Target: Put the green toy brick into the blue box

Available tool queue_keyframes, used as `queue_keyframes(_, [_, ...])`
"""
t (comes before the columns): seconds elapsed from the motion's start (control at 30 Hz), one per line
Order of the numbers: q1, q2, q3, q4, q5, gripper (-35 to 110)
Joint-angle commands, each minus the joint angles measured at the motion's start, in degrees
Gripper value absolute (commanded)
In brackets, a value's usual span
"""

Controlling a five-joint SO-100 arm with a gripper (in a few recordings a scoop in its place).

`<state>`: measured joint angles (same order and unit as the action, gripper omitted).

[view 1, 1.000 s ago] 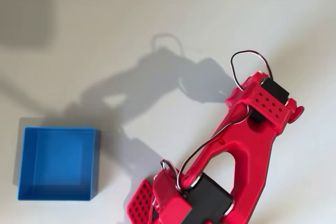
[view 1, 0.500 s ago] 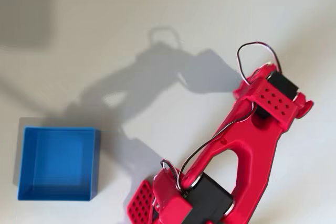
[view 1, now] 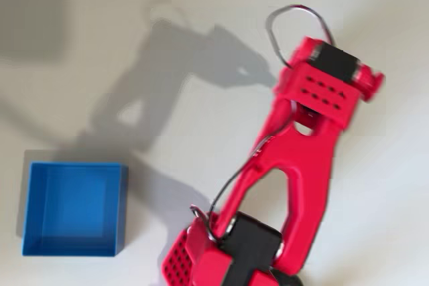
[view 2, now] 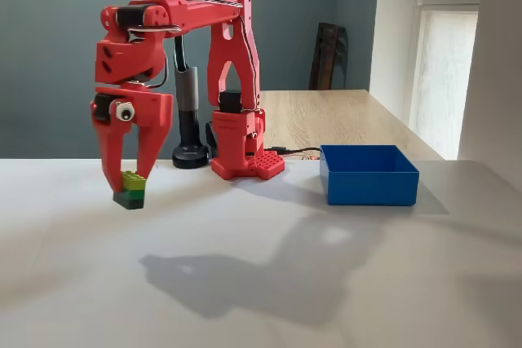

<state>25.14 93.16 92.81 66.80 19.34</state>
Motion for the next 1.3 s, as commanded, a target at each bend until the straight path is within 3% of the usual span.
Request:
queue_keyframes(0.0, [-8.0, 2.37, -3.43, 0.7, -3.34, 0])
queue_keyframes(0.37, [-32.61, 2.37, -1.76, 2.29, -10.02, 0])
queue_keyframes(0.73, [-58.97, 2.37, -6.15, 9.84, -8.96, 0])
queue_keyframes(1.27, [-81.65, 2.46, -16.17, 23.03, -6.42, 0])
